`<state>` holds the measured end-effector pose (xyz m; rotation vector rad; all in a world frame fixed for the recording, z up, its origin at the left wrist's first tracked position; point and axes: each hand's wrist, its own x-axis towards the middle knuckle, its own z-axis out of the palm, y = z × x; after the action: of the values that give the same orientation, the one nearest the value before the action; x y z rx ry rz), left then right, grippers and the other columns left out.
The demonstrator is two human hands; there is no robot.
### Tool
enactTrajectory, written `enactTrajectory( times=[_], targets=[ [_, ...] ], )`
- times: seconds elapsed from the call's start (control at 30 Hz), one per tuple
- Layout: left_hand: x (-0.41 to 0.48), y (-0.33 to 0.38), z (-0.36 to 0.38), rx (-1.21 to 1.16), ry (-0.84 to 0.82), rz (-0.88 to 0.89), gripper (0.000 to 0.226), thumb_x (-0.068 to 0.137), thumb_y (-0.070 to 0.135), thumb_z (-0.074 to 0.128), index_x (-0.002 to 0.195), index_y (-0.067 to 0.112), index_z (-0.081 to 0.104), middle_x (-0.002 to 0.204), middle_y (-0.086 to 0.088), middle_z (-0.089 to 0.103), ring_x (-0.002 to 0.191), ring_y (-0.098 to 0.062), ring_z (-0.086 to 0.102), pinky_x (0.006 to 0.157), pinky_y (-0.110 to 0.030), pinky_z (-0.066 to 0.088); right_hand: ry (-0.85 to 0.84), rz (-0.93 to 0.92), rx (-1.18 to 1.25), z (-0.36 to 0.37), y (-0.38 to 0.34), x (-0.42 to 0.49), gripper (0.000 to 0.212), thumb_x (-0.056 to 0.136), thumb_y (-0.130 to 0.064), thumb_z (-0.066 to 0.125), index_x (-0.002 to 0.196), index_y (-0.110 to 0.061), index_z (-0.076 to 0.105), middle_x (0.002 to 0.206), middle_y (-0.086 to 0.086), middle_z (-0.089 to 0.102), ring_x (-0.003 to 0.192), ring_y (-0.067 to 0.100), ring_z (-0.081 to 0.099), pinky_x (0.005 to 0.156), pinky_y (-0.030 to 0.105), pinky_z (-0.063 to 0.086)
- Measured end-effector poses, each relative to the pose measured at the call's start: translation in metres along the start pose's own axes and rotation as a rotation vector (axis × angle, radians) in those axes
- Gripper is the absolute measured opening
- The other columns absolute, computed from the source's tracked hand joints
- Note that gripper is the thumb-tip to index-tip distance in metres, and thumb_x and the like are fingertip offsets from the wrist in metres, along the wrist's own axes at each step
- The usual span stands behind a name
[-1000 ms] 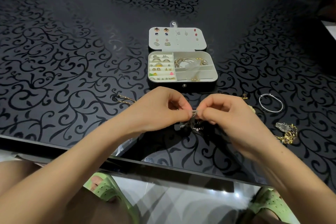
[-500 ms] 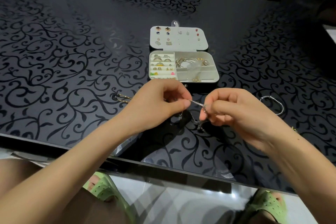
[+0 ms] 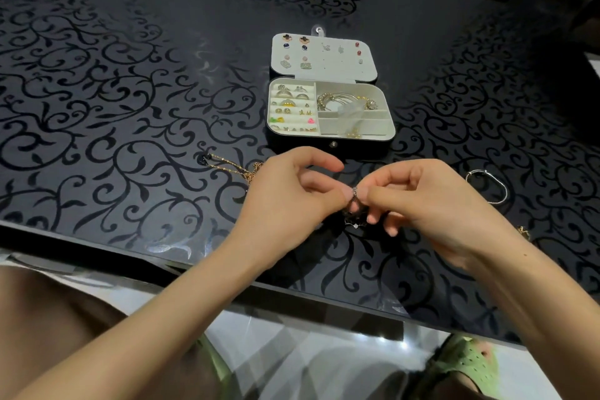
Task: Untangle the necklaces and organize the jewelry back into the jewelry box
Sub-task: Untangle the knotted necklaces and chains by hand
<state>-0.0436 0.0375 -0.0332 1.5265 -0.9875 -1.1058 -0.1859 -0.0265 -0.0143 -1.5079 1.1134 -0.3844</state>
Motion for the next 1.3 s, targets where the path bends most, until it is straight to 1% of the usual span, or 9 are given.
enactTrajectory(
  times=[0.23, 0.4, 0.53, 0.67, 0.77, 0.87, 0.97, 1.07, 1.3],
  targets=[
    [0.000, -0.005, 0.002, 0.289, 0.065, 0.187, 0.020, 0.076, 0.010, 0.071, 0.083, 0.025, 0.060, 0.064, 0.011, 0.070, 0.058, -0.001, 0.060, 0.064, -0.015, 0.049, 0.093, -0.180, -0.428, 0.004, -0.003, -0.003, 0.011, 0.075, -0.017, 0.066, 0.066, -0.019, 0.070, 0.059, -0.006, 0.067, 0.052, 0.005, 0.057, 0.052, 0.015, 0.046],
    [0.001, -0.003, -0.002, 0.349, 0.067, 0.252, 0.016, 0.074, 0.005, 0.066, 0.081, 0.019, 0.061, 0.062, 0.006, 0.067, 0.054, -0.003, 0.054, 0.060, -0.011, 0.043, 0.200, -0.299, -0.695, 0.008, -0.002, -0.004, 0.008, 0.070, -0.022, 0.060, 0.062, -0.024, 0.063, 0.059, -0.003, 0.064, 0.059, 0.009, 0.057, 0.060, 0.019, 0.043],
    [0.004, -0.004, -0.007, 0.073, 0.035, 0.093, 0.019, 0.074, 0.000, 0.070, 0.081, 0.016, 0.061, 0.068, -0.003, 0.071, 0.066, -0.015, 0.061, 0.075, -0.031, 0.053, 0.184, -0.284, -0.544, 0.006, 0.001, -0.008, 0.010, 0.065, -0.025, 0.054, 0.062, -0.023, 0.063, 0.064, 0.001, 0.066, 0.060, 0.012, 0.058, 0.061, 0.023, 0.046],
    [0.004, -0.006, -0.002, -0.452, 0.007, -0.166, 0.024, 0.073, -0.009, 0.066, 0.082, 0.011, 0.057, 0.066, -0.007, 0.068, 0.065, -0.015, 0.063, 0.067, -0.023, 0.050, 0.138, -0.226, -0.393, 0.008, 0.006, -0.013, 0.012, 0.065, -0.024, 0.055, 0.063, -0.017, 0.064, 0.070, 0.005, 0.069, 0.067, 0.019, 0.062, 0.067, 0.029, 0.049],
    [0.006, -0.004, 0.004, -0.612, -0.025, -0.292, 0.023, 0.077, -0.011, 0.059, 0.080, 0.011, 0.054, 0.062, -0.006, 0.063, 0.059, -0.013, 0.057, 0.058, -0.019, 0.045, 0.056, -0.157, -0.317, 0.012, 0.006, -0.013, 0.010, 0.071, -0.018, 0.058, 0.065, -0.015, 0.066, 0.070, 0.003, 0.070, 0.057, 0.014, 0.057, 0.057, 0.021, 0.046],
    [0.010, 0.000, 0.002, -0.769, -0.069, -0.442, 0.018, 0.074, -0.007, 0.055, 0.069, 0.010, 0.056, 0.061, -0.005, 0.058, 0.058, -0.013, 0.047, 0.054, -0.019, 0.035, 0.063, -0.080, -0.017, 0.013, 0.005, -0.009, 0.010, 0.070, -0.009, 0.062, 0.060, -0.008, 0.065, 0.063, 0.006, 0.066, 0.048, 0.007, 0.044, 0.051, 0.020, 0.034],
    [0.013, 0.002, 0.000, -0.860, -0.175, -0.545, 0.010, 0.065, 0.000, 0.051, 0.067, 0.009, 0.047, 0.061, -0.006, 0.051, 0.056, -0.013, 0.038, 0.054, -0.020, 0.026, 0.139, -0.043, 0.159, 0.012, 0.007, -0.006, 0.010, 0.058, -0.013, 0.057, 0.058, -0.008, 0.066, 0.067, 0.019, 0.057, 0.052, 0.013, 0.041, 0.056, 0.029, 0.032],
    [0.017, 0.002, -0.001, -0.953, -0.194, -0.585, 0.013, 0.066, -0.001, 0.046, 0.073, 0.009, 0.042, 0.061, -0.008, 0.049, 0.056, -0.014, 0.037, 0.058, -0.021, 0.022, 0.162, -0.013, 0.259, 0.012, 0.007, -0.006, 0.009, 0.056, -0.010, 0.056, 0.052, -0.012, 0.064, 0.071, 0.019, 0.055, 0.055, 0.016, 0.041, 0.057, 0.027, 0.033],
    [0.018, -0.002, 0.006, -0.975, -0.105, -0.556, 0.026, 0.063, -0.003, 0.061, 0.085, 0.008, 0.051, 0.061, -0.006, 0.055, 0.057, -0.011, 0.046, 0.049, -0.017, 0.039, 0.192, -0.009, 0.614, 0.010, 0.010, -0.007, 0.028, 0.076, 0.015, 0.043, 0.056, -0.003, 0.050, 0.064, 0.007, 0.064, 0.056, 0.014, 0.044, 0.053, 0.019, 0.042]
  ],
)
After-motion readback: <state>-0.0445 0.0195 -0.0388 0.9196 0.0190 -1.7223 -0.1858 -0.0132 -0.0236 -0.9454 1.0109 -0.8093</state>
